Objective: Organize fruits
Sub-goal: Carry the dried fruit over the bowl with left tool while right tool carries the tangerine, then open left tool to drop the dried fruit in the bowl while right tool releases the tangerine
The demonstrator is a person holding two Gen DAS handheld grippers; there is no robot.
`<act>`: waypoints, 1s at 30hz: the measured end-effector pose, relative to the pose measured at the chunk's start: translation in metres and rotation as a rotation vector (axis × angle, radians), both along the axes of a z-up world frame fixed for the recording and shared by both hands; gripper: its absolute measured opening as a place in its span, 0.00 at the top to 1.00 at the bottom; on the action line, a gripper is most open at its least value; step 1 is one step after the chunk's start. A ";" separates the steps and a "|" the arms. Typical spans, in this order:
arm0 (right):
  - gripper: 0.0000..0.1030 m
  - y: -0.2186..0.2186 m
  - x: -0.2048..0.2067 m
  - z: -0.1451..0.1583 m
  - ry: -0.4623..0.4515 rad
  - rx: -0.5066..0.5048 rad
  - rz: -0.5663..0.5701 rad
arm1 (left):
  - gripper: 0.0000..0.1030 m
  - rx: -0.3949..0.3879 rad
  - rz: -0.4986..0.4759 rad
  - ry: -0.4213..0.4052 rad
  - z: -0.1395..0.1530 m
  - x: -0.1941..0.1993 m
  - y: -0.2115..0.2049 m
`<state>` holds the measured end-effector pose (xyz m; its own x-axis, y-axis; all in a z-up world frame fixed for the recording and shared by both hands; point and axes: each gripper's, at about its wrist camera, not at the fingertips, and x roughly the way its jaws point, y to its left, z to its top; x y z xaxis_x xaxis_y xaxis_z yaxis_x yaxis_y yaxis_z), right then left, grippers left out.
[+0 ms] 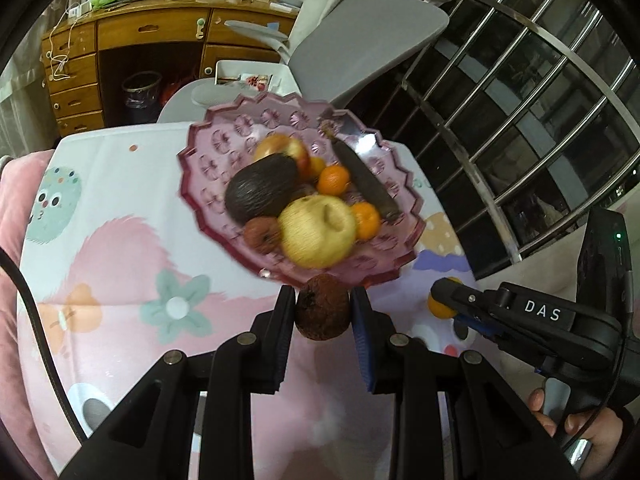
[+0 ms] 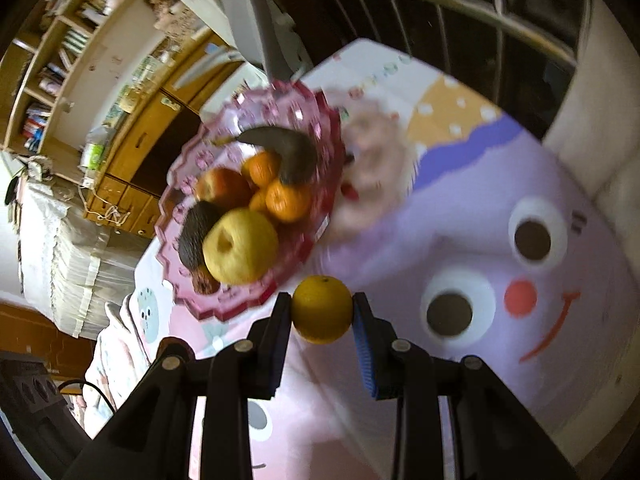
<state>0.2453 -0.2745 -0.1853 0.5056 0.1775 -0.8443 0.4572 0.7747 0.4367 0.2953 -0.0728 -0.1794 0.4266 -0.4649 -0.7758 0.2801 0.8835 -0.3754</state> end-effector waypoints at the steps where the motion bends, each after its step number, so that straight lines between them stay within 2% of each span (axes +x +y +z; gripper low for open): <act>1: 0.70 -0.002 0.002 0.002 -0.015 -0.005 0.010 | 0.74 -0.002 0.003 -0.004 0.000 0.001 -0.003; 6: 0.70 -0.013 0.015 0.010 -0.122 -0.067 0.096 | 0.74 -0.023 0.037 -0.029 0.002 0.005 -0.021; 12: 0.70 -0.018 0.035 0.010 -0.220 -0.104 0.212 | 0.74 -0.046 0.097 -0.042 -0.010 0.014 -0.034; 18: 0.70 -0.022 0.050 0.000 -0.227 -0.067 0.277 | 0.74 -0.047 0.135 -0.024 -0.020 0.019 -0.044; 21: 0.70 -0.022 0.057 -0.007 -0.217 -0.035 0.297 | 0.69 -0.041 0.159 -0.016 -0.022 0.021 -0.044; 24: 0.65 -0.022 0.059 -0.013 -0.204 -0.023 0.303 | 0.56 -0.038 0.176 -0.016 -0.022 0.019 -0.041; 30: 0.61 -0.023 0.048 -0.012 -0.209 -0.034 0.290 | 0.51 -0.019 0.192 -0.002 -0.024 0.010 -0.029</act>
